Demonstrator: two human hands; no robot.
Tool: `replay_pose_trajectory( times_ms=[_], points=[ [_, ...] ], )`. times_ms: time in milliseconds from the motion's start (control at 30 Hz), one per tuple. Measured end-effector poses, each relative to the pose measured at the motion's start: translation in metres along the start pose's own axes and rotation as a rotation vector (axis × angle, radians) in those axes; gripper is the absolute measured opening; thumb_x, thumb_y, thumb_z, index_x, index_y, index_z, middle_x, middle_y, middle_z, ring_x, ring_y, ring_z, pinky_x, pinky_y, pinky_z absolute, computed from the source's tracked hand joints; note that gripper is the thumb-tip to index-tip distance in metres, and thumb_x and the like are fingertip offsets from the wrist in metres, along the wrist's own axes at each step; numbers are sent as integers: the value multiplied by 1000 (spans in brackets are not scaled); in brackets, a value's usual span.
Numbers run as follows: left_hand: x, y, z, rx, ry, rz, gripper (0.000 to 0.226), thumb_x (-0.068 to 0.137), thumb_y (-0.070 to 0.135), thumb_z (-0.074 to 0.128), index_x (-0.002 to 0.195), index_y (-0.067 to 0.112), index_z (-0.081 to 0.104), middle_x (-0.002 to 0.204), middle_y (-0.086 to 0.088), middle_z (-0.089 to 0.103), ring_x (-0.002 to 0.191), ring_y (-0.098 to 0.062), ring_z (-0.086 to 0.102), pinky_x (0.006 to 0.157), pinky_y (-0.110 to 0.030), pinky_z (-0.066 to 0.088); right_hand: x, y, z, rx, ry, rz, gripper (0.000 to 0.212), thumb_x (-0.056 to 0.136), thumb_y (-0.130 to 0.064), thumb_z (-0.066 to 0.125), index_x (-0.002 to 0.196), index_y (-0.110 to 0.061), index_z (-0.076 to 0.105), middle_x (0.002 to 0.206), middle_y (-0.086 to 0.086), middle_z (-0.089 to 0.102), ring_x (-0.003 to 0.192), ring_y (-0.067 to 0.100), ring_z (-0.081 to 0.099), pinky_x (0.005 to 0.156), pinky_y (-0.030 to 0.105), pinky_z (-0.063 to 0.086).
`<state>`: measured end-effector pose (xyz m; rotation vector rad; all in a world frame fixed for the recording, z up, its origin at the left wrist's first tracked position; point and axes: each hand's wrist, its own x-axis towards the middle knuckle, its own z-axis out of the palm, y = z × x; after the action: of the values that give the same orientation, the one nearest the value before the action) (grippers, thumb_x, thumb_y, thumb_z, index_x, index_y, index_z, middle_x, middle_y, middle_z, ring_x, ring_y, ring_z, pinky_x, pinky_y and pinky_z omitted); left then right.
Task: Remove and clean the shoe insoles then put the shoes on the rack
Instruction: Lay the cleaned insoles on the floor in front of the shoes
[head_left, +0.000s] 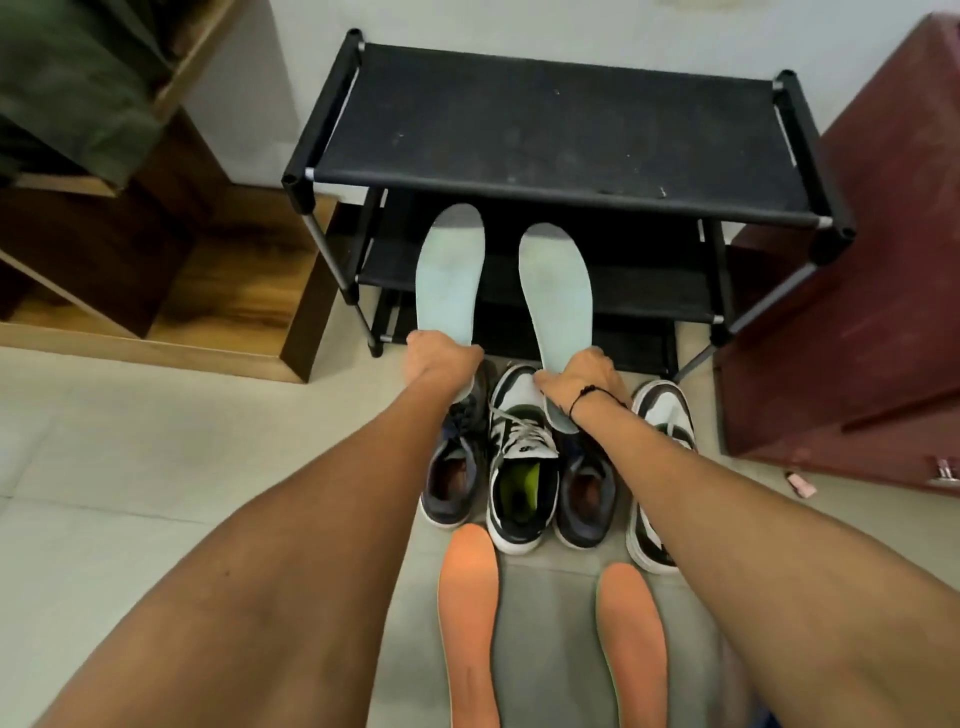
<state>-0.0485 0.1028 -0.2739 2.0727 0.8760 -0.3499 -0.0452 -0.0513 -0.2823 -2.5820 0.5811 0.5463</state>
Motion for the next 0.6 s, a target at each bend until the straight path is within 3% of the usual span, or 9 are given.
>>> replay_pose_trajectory(
  times_ms=[200,367,600],
  points=[
    [45,29,-1,99,77,64,65,81,36,65,125,-6,43,125,-19,51,109,-33,54,86,-38,51,46,-42,-2,-14,32,-52,80,74,-45,69,131,-1,36,129,13,49,117,33,50,85,38,44],
    [75,50,1,215,89,100,60,89,39,55,130,-4,45,129,-22,45,97,-27,51,69,-30,40,77,-77,-1,-67,36,-122,78,75,-48,68,128,1,39,126,14,51,114,33,52,85,39,45],
    [104,55,4,234,112,51,51,91,36,52,127,0,50,128,-20,40,101,-31,56,75,-29,40,109,-108,10,-190,-7,-205,68,79,-47,64,128,-4,47,126,12,50,113,32,53,89,43,49]
  ],
)
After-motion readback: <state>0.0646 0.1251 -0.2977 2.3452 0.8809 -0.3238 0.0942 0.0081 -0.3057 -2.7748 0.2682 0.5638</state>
